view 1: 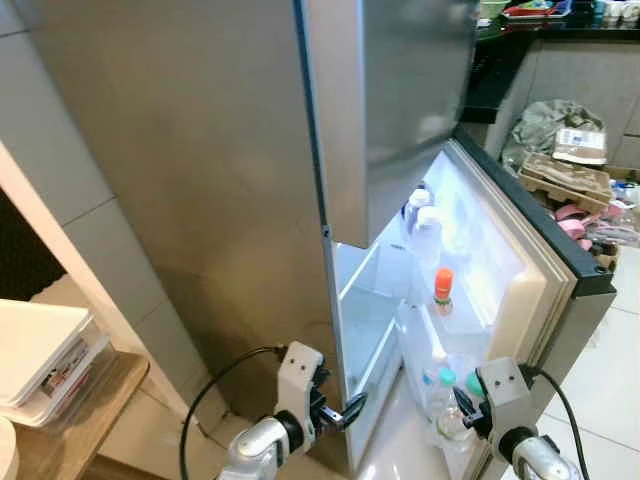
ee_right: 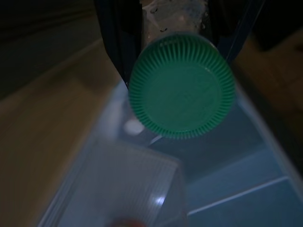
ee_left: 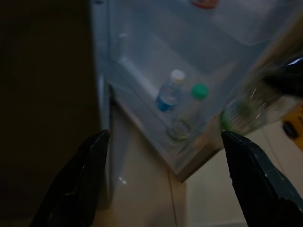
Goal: Restocking fridge
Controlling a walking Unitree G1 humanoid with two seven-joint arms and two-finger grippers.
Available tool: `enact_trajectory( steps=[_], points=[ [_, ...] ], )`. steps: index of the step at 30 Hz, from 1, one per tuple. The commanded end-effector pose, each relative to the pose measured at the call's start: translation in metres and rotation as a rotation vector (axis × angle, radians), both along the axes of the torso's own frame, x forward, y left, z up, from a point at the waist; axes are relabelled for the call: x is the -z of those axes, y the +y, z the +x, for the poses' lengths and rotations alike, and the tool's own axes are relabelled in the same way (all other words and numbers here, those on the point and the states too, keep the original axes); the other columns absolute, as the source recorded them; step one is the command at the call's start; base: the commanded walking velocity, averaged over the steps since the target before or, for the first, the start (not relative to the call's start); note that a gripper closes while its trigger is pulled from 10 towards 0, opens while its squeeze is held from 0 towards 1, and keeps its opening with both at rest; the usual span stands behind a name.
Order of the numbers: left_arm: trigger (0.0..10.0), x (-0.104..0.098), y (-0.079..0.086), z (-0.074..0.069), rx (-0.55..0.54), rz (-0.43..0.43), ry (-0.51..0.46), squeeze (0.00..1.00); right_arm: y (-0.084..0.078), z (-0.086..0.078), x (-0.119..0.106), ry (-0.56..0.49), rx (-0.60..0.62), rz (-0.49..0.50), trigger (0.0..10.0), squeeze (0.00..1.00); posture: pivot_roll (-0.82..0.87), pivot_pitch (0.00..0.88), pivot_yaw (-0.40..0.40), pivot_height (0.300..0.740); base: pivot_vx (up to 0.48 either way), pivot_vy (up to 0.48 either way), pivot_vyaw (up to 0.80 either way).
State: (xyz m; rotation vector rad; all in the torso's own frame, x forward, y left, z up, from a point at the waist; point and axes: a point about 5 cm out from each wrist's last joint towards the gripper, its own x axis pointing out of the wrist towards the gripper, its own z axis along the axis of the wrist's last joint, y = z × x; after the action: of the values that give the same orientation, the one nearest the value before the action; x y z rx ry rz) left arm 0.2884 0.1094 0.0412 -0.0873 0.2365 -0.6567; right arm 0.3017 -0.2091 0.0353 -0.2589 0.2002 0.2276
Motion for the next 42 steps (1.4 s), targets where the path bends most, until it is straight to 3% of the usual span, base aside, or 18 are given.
enact_trajectory(
  steps=[1, 6, 7, 8, 12, 14, 15, 17, 19, 20, 22, 26, 28, 29, 30, 35, 39, 42],
  points=[
    [10.0, 0.007, 0.006, -0.006, -0.033, 0.023, 0.014, 0.00, -0.005, 0.002, -0.004, -0.029, 0.016, -0.033, 10.0, 0.00, -0.02, 0.080, 0.041, 0.740, 0.000, 0.000, 0.00],
    [10.0, 0.009, 0.004, -0.011, -0.055, 0.018, 0.016, 0.00, -0.026, 0.009, -0.016, -0.061, 0.128, -0.100, 10.0, 0.00, -0.02, 0.081, 0.044, 0.740, 0.000, 0.000, 0.00],
    [10.0, 0.009, 0.004, -0.011, -0.056, 0.019, 0.016, 0.00, -0.036, 0.011, -0.020, -0.070, 0.189, -0.135, 10.0, 0.00, -0.02, 0.082, 0.048, 0.740, 0.000, 0.000, 0.00],
    [10.0, 0.008, 0.004, -0.011, -0.055, 0.020, 0.017, 0.00, -0.064, 0.011, -0.029, -0.084, 0.374, -0.227, 10.0, 0.00, -0.02, 0.081, 0.053, 0.740, 0.000, 0.000, 0.00],
    [10.0, 0.008, 0.004, -0.011, -0.056, 0.023, 0.018, 0.00, -0.094, 0.006, -0.036, -0.085, 0.570, -0.277, 10.0, 0.00, -0.02, 0.080, 0.058, 0.740, 0.000, 0.000, 0.00],
    [10.0, 0.007, 0.005, -0.010, -0.061, 0.026, 0.018, 0.00, -0.126, -0.008, -0.042, -0.070, 0.777, -0.329, 10.0, 0.00, -0.02, 0.079, 0.061, 0.740, 0.000, 0.000, 0.00],
    [10.0, 0.007, 0.005, -0.010, -0.061, 0.026, 0.018, 0.00, -0.126, -0.008, -0.042, -0.070, 0.777, -0.329, 10.0, 0.00, -0.02, 0.079, 0.061, 0.740, 0.000, 0.000, 0.00],
    [10.0, 0.008, 0.009, -0.009, -0.067, 0.044, 0.020, 0.00, -0.166, -0.038, -0.042, -0.013, 1.006, -0.393, 10.0, 0.00, -0.02, 0.081, 0.064, 0.740, 0.000, 0.000, 0.00],
    [10.0, 0.009, 0.010, -0.010, -0.070, 0.053, 0.023, 0.00, -0.175, -0.048, -0.039, 0.009, 1.045, -0.391, 10.0, 0.00, -0.02, 0.082, 0.067, 0.740, 0.000, 0.000, 0.00],
    [10.0, 0.009, 0.010, -0.010, -0.070, 0.053, 0.023, 0.00, -0.175, -0.048, -0.039, 0.009, 1.045, -0.391, 10.0, 0.00, -0.02, 0.082, 0.067, 0.740, 0.000, 0.000, 0.00],
    [10.0, 0.015, 0.013, -0.015, -0.086, 0.065, 0.042, 0.00, -0.160, -0.055, -0.014, 0.080, 0.951, -0.287, 10.0, 0.00, -0.03, 0.083, 0.073, 0.740, 0.000, 0.000, 0.00],
    [10.0, 0.018, 0.014, -0.017, -0.094, 0.076, 0.057, 0.00, -0.143, -0.057, 0.002, 0.125, 0.864, -0.273, 10.0, 0.00, -0.03, 0.083, 0.074, 0.740, 0.000, 0.000, 0.00],
    [10.0, 0.023, 0.013, -0.020, -0.116, 0.083, 0.077, 0.00, -0.115, -0.059, 0.025, 0.182, 0.762, -0.200, 10.0, 0.00, -0.03, 0.082, 0.077, 0.740, 0.000, 0.000, 0.00],
    [10.0, 0.023, 0.013, -0.020, -0.116, 0.083, 0.077, 0.00, -0.115, -0.059, 0.025, 0.182, 0.762, -0.200, 10.0, 0.00, -0.03, 0.082, 0.077, 0.740, 0.000, 0.000, 0.00],
    [10.0, 0.026, 0.012, -0.021, -0.138, 0.093, 0.097, 0.00, -0.091, -0.060, 0.039, 0.218, 0.658, -0.098, 10.0, 0.00, -0.03, 0.082, 0.077, 0.740, 0.000, 0.000, 0.00],
    [10.0, 0.033, 0.018, -0.021, -0.237, 0.125, 0.133, 0.00, -0.055, -0.060, 0.057, 0.306, 0.513, 0.102, 10.0, 0.00, -0.02, 0.079, 0.074, 0.740, 0.000, 0.000, 0.00],
    [10.0, 0.041, 0.026, -0.021, -0.322, 0.165, 0.183, 0.00, -0.040, -0.062, 0.065, 0.355, 0.450, 0.170, 10.0, 0.00, -0.03, 0.078, 0.075, 0.740, 0.000, 0.000, 0.00],
    [10.0, 0.055, 0.038, -0.027, -0.402, 0.266, 0.253, 0.00, -0.013, -0.063, 0.072, 0.399, 0.297, 0.175, 10.0, 0.00, -0.03, 0.076, 0.073, 0.740, 0.000, 0.000, 0.00]
  ],
)
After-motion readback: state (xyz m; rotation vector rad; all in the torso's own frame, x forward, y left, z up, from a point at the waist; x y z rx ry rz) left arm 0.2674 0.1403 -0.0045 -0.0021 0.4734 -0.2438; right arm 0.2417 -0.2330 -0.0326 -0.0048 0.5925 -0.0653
